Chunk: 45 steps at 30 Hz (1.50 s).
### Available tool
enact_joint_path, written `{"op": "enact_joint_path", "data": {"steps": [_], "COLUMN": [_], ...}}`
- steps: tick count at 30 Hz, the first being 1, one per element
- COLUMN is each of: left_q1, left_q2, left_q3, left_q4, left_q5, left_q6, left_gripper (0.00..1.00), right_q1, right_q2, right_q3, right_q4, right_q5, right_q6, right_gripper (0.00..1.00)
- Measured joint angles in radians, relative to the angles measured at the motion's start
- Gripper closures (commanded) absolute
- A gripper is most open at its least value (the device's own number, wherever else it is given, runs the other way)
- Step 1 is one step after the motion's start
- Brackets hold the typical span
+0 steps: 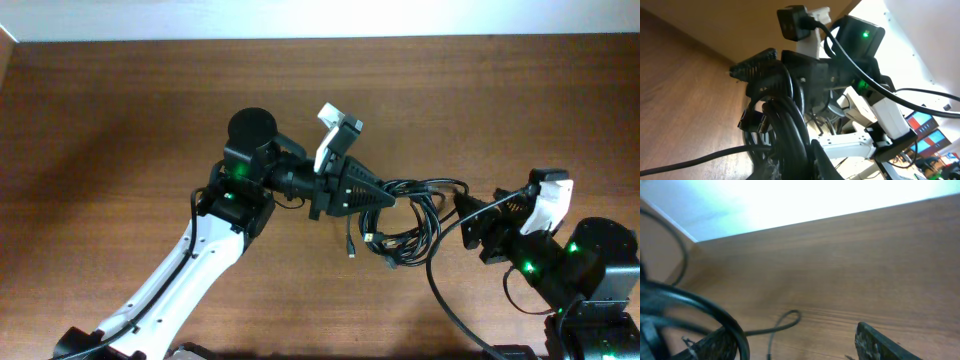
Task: Untangle cables
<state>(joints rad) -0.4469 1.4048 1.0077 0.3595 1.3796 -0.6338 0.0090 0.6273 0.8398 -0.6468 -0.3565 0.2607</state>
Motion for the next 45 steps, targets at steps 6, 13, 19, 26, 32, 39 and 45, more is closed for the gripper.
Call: {"op": "enact_joint_path", "data": {"steps": [6, 13, 19, 26, 32, 39, 45], "left_q1": [-0.003, -0.003, -0.002, 0.01, 0.093, 0.005, -0.012], "left_q2": [0.0, 0.0, 0.0, 0.0, 0.001, 0.001, 0.001], "left_q3": [0.0, 0.0, 0.0, 0.0, 0.0, 0.0, 0.0], "left_q4": [0.0, -0.002, -0.08, -0.126, -0.238, -0.249, -0.248], "left_q5": [0.012, 0.0, -0.072, -0.114, -0.163, -0.153, -0.137], "left_q6": [0.0, 0.005, 0.023, 0.055, 0.073, 0.129, 0.14], "left_gripper": [1.0, 1.0, 1.0, 1.0, 1.0, 1.0, 1.0], "right_q1": [0.0, 0.0, -0.001, -0.002, -0.002, -0.002, -0.002], "right_q2": [0.0, 0.0, 0.0, 0.0, 0.0, 0.0, 0.0], "right_q3": [0.0, 0.0, 0.0, 0.0, 0.0, 0.0, 0.0], "right_q4": [-0.035, -0.098, -0.107, -0.11, -0.091, -0.004, -0.011], "right_q5": [0.051, -0.05, -0.186, -0.189, -0.245, -0.243, -0.162], "right_q6": [-0.006, -0.01, -0.01, -0.01, -0.01, -0.036, -0.079], "right_gripper": [0.27, 0.27, 0.27, 0.27, 0.26, 0.21, 0.18]}}
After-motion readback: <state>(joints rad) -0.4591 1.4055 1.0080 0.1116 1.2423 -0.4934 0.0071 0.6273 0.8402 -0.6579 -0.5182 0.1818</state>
